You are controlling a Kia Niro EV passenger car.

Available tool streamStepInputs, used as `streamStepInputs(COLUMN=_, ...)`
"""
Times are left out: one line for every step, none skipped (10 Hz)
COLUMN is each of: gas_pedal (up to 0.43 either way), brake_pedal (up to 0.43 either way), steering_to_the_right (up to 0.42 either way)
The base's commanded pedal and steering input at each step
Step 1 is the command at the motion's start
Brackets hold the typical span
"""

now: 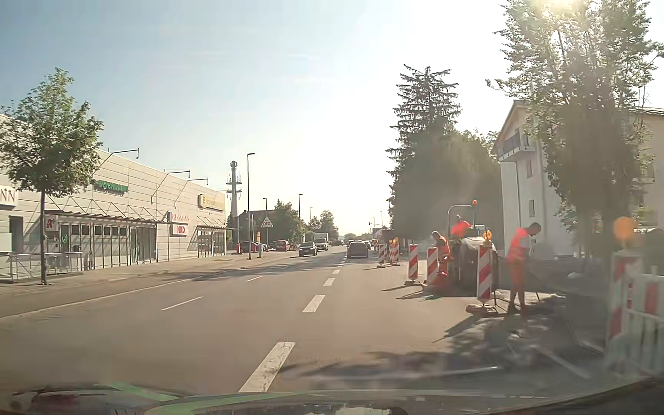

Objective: Follow the waypoints while adhering to traffic rules and regulations

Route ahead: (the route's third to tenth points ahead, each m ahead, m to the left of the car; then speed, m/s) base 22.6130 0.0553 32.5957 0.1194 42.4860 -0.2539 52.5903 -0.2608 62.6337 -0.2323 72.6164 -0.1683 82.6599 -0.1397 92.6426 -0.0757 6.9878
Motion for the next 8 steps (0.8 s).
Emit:
streamStepInputs(gas_pedal=0.047, brake_pedal=0.000, steering_to_the_right=-0.004)
streamStepInputs(gas_pedal=0.047, brake_pedal=0.000, steering_to_the_right=-0.006)
streamStepInputs(gas_pedal=0.047, brake_pedal=0.000, steering_to_the_right=-0.007)
streamStepInputs(gas_pedal=0.047, brake_pedal=0.000, steering_to_the_right=-0.007)
streamStepInputs(gas_pedal=0.047, brake_pedal=0.000, steering_to_the_right=-0.007)
streamStepInputs(gas_pedal=0.047, brake_pedal=0.000, steering_to_the_right=-0.007)
streamStepInputs(gas_pedal=0.047, brake_pedal=0.000, steering_to_the_right=-0.008)
streamStepInputs(gas_pedal=0.047, brake_pedal=0.000, steering_to_the_right=-0.008)
